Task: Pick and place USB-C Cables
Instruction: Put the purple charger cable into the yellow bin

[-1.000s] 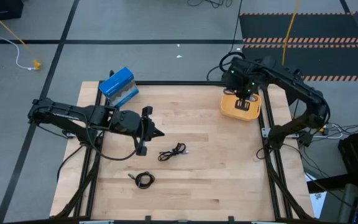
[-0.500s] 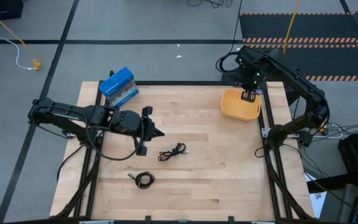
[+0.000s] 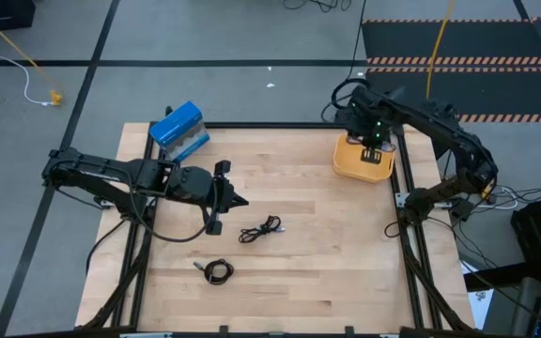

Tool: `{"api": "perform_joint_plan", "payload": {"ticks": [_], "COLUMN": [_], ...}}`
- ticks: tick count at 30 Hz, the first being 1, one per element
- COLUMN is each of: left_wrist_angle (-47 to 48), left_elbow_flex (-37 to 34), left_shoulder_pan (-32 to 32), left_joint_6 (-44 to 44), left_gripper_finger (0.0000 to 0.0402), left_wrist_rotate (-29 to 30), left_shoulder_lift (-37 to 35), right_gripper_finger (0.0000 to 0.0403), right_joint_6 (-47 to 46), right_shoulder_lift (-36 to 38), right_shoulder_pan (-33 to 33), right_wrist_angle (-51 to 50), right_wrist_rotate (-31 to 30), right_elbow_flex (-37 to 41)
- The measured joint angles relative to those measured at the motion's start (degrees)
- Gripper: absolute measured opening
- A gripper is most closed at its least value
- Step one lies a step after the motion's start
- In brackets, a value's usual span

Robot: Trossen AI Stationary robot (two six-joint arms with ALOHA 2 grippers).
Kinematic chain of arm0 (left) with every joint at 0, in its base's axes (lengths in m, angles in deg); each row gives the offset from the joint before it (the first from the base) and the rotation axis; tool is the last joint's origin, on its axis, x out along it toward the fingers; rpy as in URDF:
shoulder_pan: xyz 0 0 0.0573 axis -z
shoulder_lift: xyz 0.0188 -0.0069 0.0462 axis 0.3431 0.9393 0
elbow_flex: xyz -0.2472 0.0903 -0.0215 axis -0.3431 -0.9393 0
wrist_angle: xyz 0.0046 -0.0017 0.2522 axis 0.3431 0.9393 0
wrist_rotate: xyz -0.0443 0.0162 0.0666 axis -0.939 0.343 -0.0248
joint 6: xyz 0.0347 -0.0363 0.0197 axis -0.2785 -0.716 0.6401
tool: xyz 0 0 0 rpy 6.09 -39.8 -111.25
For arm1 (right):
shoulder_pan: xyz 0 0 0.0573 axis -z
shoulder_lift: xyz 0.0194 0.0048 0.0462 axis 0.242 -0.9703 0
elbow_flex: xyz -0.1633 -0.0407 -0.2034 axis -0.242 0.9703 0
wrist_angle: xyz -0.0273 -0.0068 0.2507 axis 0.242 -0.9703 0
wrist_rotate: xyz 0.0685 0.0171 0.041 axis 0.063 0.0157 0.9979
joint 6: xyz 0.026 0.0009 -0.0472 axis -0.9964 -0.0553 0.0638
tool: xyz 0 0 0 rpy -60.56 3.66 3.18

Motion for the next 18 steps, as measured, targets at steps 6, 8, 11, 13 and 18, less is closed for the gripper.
{"api": "perform_joint_plan", "payload": {"ticks": [6, 8, 11, 13, 18], "left_wrist_angle": [0.0, 0.0, 0.0, 0.0, -0.6], "left_elbow_flex": [0.0, 0.0, 0.0, 0.0, 0.0], "left_shoulder_pan": [0.0, 0.0, 0.0, 0.0, 0.0], "left_joint_6": [0.0, 0.0, 0.0, 0.0, 0.0], "left_gripper_finger": [0.0008, 0.0008, 0.0008, 0.0008, 0.0008], "left_wrist_rotate": [0.0, 0.0, 0.0, 0.0, 0.0], "left_shoulder_lift": [0.0, 0.0, 0.0, 0.0, 0.0], "right_gripper_finger": [0.0016, 0.0016, 0.0016, 0.0016, 0.0016], "right_joint_6": [0.0, 0.2, 0.4, 0.4, 0.4], "right_shoulder_lift": [0.0, 0.0, 0.0, 0.0, 0.0], "right_shoulder_pan": [0.0, 0.0, 0.6, 1.1, 2.2], "right_wrist_angle": [7.0, 10.0, 14.7, 17.9, 25.7], "right_wrist_rotate": [0.0, 0.0, -0.1, -0.1, 0.0], "right_elbow_flex": [8.3, 11.2, 15.1, 17.7, 23.6]}}
